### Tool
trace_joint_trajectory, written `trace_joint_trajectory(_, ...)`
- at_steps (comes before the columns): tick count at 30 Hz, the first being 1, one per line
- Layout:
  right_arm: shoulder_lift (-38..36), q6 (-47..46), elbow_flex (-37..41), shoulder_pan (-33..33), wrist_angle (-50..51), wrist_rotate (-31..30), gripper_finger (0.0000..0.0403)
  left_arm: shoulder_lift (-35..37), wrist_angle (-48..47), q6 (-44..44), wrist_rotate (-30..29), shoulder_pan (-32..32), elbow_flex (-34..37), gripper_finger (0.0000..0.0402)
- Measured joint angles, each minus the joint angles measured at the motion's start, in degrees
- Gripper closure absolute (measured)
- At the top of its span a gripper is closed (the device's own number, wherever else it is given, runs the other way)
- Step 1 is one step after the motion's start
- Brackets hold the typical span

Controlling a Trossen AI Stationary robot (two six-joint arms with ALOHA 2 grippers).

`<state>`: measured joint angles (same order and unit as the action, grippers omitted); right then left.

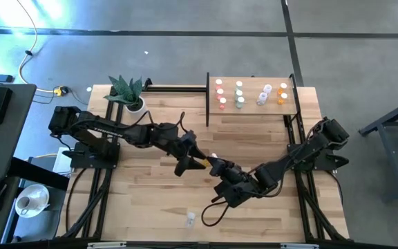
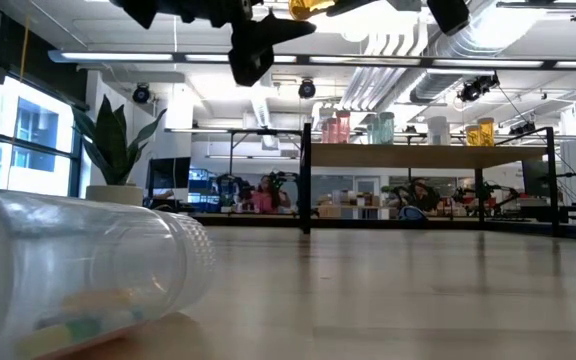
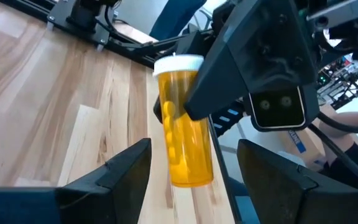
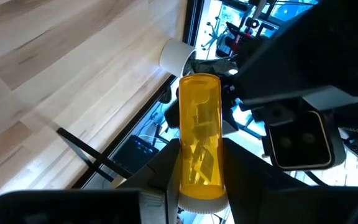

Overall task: Pick and place medicine bottles onto shelf by color
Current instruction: Put the orange pill bottle on the shelf aligned with the other orange pill bottles

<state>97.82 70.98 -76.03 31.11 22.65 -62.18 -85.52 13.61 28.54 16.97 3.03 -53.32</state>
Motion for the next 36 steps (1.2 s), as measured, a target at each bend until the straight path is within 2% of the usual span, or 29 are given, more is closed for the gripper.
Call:
trace_joint_trajectory(7,0.0,0.0,0.0,-0.5,-0.3,-0.3,0.0315,0.0,-0.1,-0.2,0.0,0.0,0.0,0.018)
trace_joint_trajectory(24,0.0,0.2,0.0,-1.5,-0.3,-0.4,0.0315,0.0,-0.3,-1.1,-0.6,0.1,0.0,0.0307)
trace_joint_trajectory(36,0.0,-0.1,0.0,-1.5,-0.3,-0.2,0.0315,0.0,-0.3,-0.6,-1.1,0.0,0.0,0.0306)
